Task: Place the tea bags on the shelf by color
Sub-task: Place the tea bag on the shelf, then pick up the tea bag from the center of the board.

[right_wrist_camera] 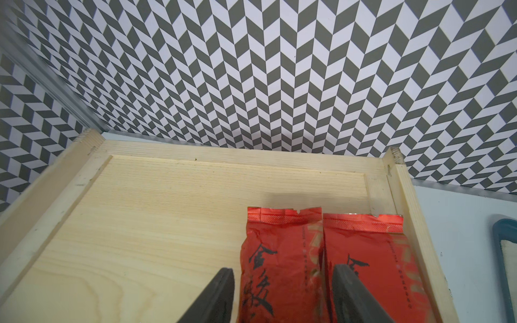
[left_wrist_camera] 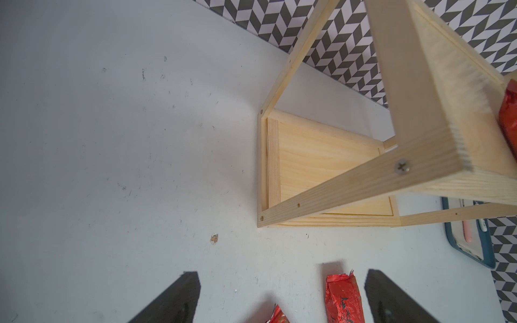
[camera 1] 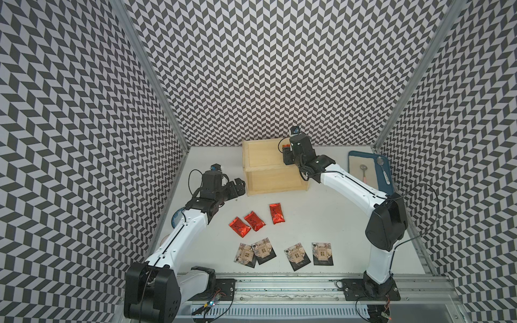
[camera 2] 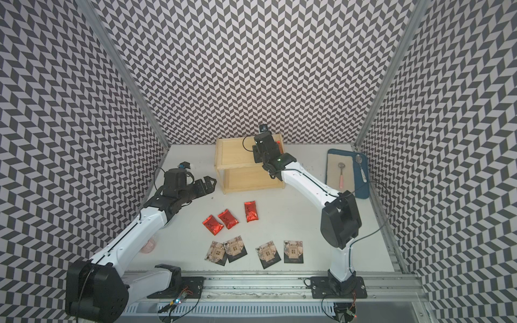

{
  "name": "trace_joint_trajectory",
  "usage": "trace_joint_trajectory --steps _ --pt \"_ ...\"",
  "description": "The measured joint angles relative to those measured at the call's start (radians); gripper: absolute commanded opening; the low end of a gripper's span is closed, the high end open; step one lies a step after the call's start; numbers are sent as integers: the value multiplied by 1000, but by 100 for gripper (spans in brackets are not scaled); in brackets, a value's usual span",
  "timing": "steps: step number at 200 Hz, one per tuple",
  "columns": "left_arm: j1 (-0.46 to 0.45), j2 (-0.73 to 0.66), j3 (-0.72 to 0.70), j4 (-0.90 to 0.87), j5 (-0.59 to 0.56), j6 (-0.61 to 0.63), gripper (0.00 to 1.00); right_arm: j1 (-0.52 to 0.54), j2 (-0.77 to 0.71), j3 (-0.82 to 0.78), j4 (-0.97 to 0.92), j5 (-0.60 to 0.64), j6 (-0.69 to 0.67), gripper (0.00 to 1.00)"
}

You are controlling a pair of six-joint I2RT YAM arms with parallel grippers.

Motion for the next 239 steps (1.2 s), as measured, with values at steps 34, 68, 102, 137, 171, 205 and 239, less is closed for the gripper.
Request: trace_joint_trajectory --steps 34,68,102,137,171,205,239 --pt "0 0 0 0 0 0 97 0 0 6 -9 1 2 61" --pt "0 0 0 0 0 0 97 0 -3 55 -35 -18 11 62" --pt "0 -12 0 -8 -2 0 96 2 -84 33 -35 -56 27 62" --pt "0 -54 -2 -21 -13 1 96 31 -297 -182 26 -90 63 63" --pt "0 -66 -19 -37 -14 4 95 105 -420 -411 94 -123 109 64" --pt "-2 -66 -48 -72 -14 4 95 180 -430 -617 145 -157 171 63" --pt "-2 -51 -52 -82 -14 23 95 203 -391 -698 150 -178 233 63"
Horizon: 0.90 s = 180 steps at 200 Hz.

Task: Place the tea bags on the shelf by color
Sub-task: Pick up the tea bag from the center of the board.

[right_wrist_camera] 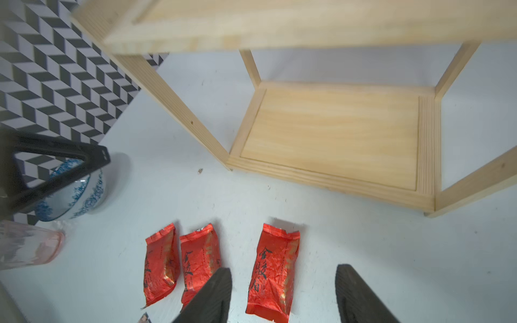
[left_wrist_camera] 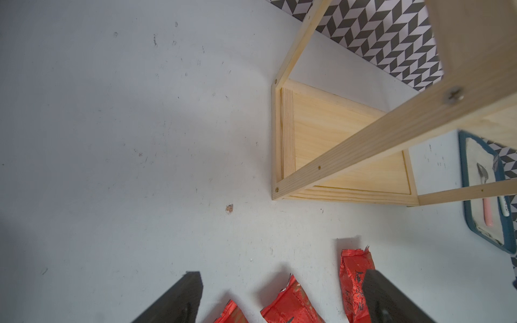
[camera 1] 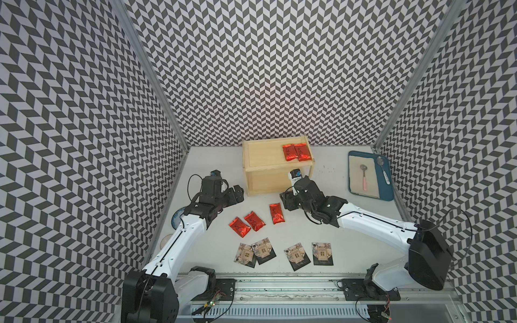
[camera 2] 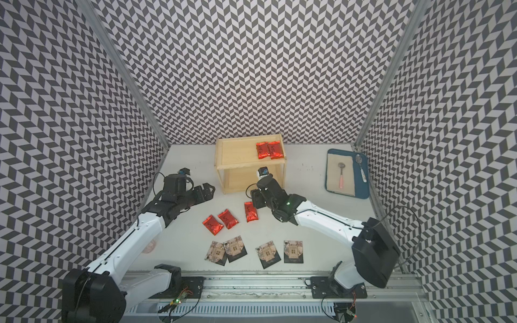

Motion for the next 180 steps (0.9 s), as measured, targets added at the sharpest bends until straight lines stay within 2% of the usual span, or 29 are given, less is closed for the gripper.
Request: trace_joint_trajectory --steps 52,106,147,180 --pt "0 57 0 -3 11 3 94 1 97 -68 63 -2 50 63" --pt "0 63 0 -2 28 3 94 1 195 -62 85 -1 63 64" --pt "0 68 0 -2 28 3 94 1 237 -30 78 -1 63 68" --pt "0 71 0 -3 27 3 95 1 251 -13 79 -4 62 78"
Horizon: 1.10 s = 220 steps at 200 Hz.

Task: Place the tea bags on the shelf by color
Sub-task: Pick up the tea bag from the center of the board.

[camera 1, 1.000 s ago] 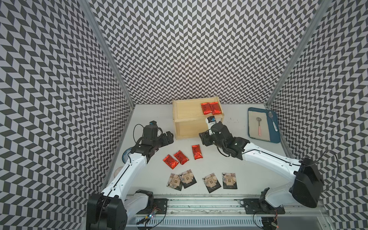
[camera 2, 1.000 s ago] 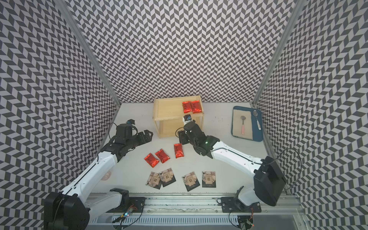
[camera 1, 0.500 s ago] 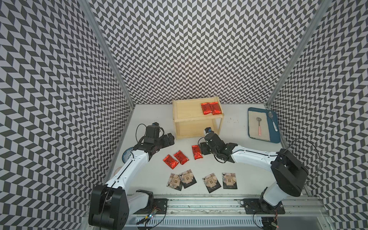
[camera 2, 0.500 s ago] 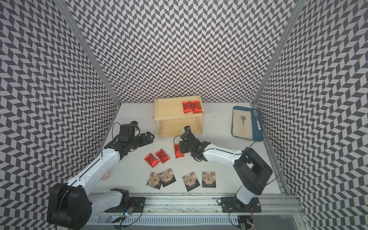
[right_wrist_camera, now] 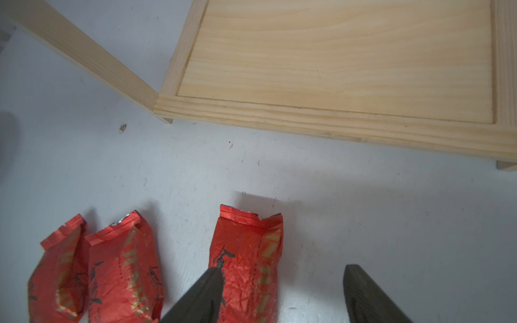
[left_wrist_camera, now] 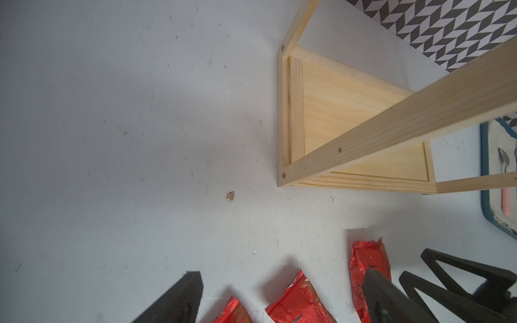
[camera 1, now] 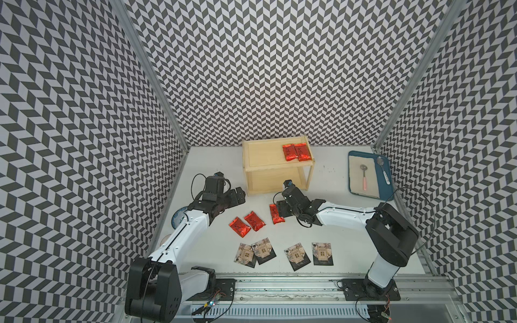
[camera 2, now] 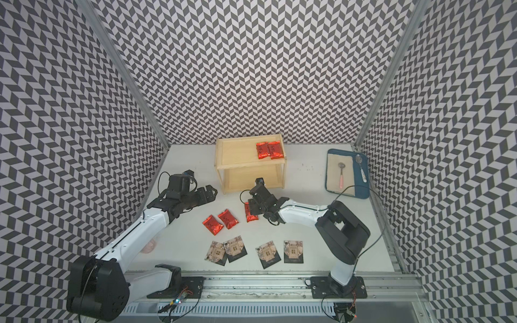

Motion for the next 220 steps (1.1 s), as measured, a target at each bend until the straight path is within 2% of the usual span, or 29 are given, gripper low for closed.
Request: trace_joint_trajectory --steps 114,146,190,220 --pt "0 6 1 -1 -4 0 95 43 21 5 -2 -37 1 81" --pt "0 6 1 -5 -11 -1 96 66 62 50 -4 -40 1 81" --pt "0 6 1 -7 -18 0 96 85 148 105 -33 -16 12 78" --pt "0 6 1 -7 -19 0 96 90 169 108 -58 10 23 73"
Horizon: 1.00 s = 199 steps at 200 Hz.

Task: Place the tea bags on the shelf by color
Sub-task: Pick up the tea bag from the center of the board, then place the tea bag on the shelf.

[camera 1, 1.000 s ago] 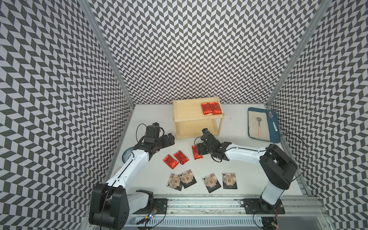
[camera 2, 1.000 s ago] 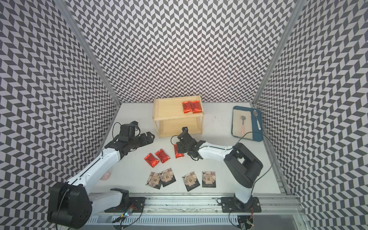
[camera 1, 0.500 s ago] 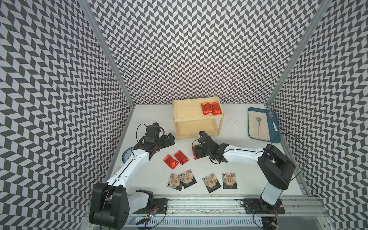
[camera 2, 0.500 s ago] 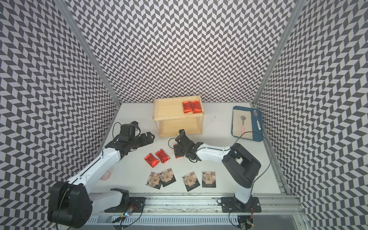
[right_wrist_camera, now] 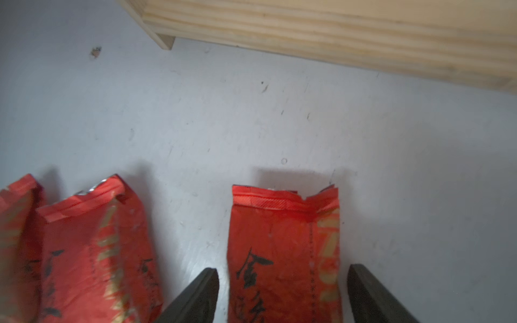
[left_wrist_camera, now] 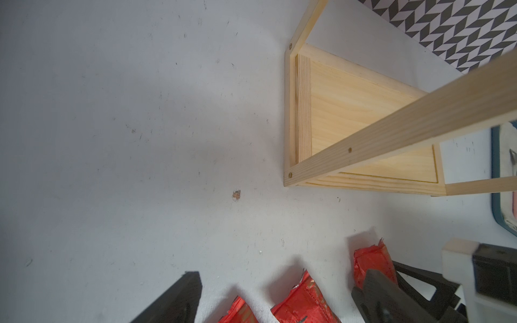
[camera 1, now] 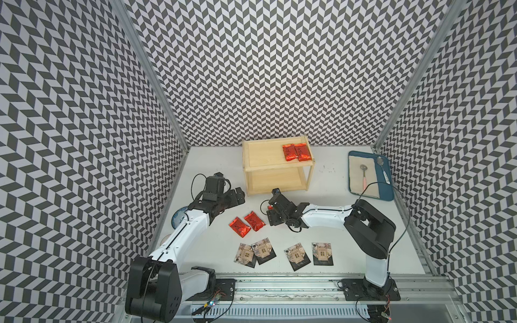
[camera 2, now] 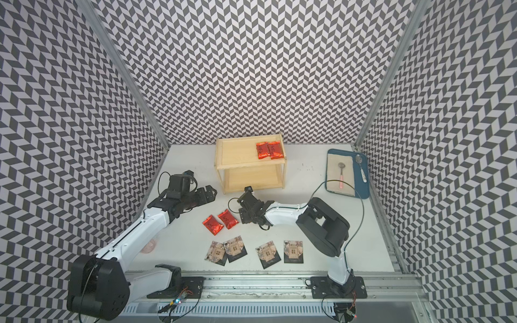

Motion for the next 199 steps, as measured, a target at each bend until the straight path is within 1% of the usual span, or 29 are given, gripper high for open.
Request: trace_joint_trajectory --steps 40,78,100,132,149,166,183,199 --pt "0 0 0 0 0 0 96 1 0 0 -15 24 8 64" --pt "0 0 0 0 1 0 95 1 -18 0 -46 41 16 61" --pt "0 0 0 0 0 0 95 1 -81 -3 -83 51 24 60" --pt "2 -6 0 0 0 0 95 1 -251 -1 -124 81 31 59" --pt "2 -12 1 0 0 0 95 1 -329 32 -151 109 26 59" --pt "2 -15 3 0 0 0 95 1 -369 87 -153 149 6 59" --pt "3 -15 3 0 0 0 95 -3 -375 158 -154 195 -29 59" --pt "3 -15 3 0 0 0 95 -18 -344 258 -152 230 -73 59"
